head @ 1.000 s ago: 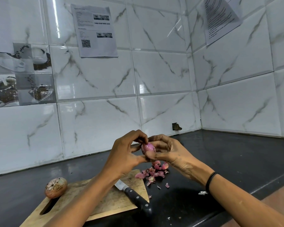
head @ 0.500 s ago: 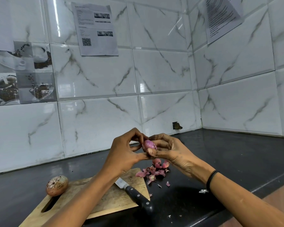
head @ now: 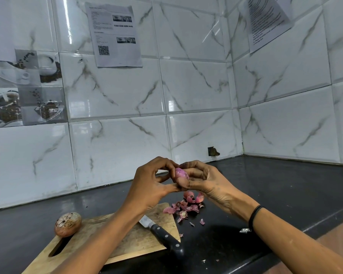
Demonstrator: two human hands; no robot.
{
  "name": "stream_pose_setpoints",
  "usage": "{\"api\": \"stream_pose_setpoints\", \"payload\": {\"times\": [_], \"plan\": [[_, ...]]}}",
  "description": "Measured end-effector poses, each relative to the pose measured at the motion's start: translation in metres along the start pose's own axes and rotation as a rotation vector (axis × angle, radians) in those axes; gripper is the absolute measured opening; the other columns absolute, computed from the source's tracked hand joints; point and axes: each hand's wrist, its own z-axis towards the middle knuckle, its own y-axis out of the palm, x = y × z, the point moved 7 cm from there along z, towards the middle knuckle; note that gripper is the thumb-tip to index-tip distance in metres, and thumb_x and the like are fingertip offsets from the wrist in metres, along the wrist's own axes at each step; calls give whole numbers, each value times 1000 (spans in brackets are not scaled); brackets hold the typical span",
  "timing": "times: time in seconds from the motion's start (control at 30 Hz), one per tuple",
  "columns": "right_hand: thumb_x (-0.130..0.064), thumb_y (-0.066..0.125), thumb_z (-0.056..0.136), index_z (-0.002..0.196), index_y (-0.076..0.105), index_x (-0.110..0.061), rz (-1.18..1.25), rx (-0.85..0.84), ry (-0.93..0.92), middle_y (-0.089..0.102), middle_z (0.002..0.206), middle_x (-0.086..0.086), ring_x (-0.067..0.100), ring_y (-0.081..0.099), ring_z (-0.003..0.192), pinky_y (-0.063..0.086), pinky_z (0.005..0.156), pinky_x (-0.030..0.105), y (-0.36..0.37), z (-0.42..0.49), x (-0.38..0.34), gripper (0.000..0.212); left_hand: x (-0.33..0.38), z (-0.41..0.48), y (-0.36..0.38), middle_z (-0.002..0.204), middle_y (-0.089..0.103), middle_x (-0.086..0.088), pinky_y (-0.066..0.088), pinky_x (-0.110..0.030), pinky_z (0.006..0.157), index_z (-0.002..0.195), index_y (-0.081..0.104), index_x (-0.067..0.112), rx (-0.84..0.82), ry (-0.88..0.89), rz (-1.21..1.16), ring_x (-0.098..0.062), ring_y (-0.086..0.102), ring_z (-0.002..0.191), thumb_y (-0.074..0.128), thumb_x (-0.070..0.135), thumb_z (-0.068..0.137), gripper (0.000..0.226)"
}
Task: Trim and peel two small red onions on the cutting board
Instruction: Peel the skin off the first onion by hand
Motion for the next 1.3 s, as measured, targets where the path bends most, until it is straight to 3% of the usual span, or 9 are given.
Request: {"api": "stream_pose_setpoints", "payload": {"times": [0.07,0.23,0.5,0.67,0.83,1.0,1.1,1.2,1.3], "plan": [[-12,82,72,122,58,-2,3,4,-2,76,110,15,28,72,107,56,97,35,-1,0,0,57,-1,0,0,97,71,13,58,-22,89,75,63,20,7,-7,-3,-4,68,101,94,10,61,35],[-10,81,73,123,57,-2,-4,3,3,75,111,15,28,72,108,57,95,32,-1,0,1,56,-3,-1,0,98,71,12,56,-15,83,96,64,21,13,-36,-30,-1,68,102,96,13,60,48],[-16,83,71,123,58,-4,-32,0,12,75,112,14,28,70,111,52,105,41,-2,1,4,60,-6,-1,0,96,73,10,56,-15,83,88,65,21,10,-29,-34,-4,68,102,96,16,58,43],[-15,83,72,123,57,-3,-30,-3,8,75,111,14,28,71,109,54,101,36,-3,1,4,58,-12,1,1,99,74,8,58,-21,87,90,66,20,-20,-53,-51,-6,68,104,95,15,59,43],[-10,82,74,124,57,-3,-47,13,21,77,110,10,22,73,104,58,86,24,-5,-1,4,57,-20,5,0,105,76,2,58,-34,95,96,72,12,-123,-126,-127,-12,71,106,92,14,61,40],[-15,87,65,123,57,-5,-98,0,42,76,111,7,22,73,106,58,93,32,-3,0,6,66,-26,5,-6,107,77,3,53,-37,102,94,76,10,-146,-146,-143,-13,72,106,83,16,72,24],[-13,87,67,122,58,-6,-121,-1,47,77,111,6,21,73,105,58,90,29,-2,-1,7,63,-30,6,-6,106,78,4,52,-37,103,92,77,12,-139,-153,-118,-12,72,105,82,20,73,22],[-6,86,74,123,58,-7,-145,7,49,77,111,4,19,73,104,58,89,27,-3,-1,7,56,-29,6,-5,106,76,8,52,-34,101,92,76,16,-142,-133,-53,-7,70,107,81,21,78,16],[-6,86,74,123,57,-7,-159,20,50,77,111,3,17,73,104,58,88,27,-4,-1,7,56,-24,5,-4,107,69,14,53,-22,92,91,74,23,-119,-52,92,1,63,108,75,13,88,11]]}}
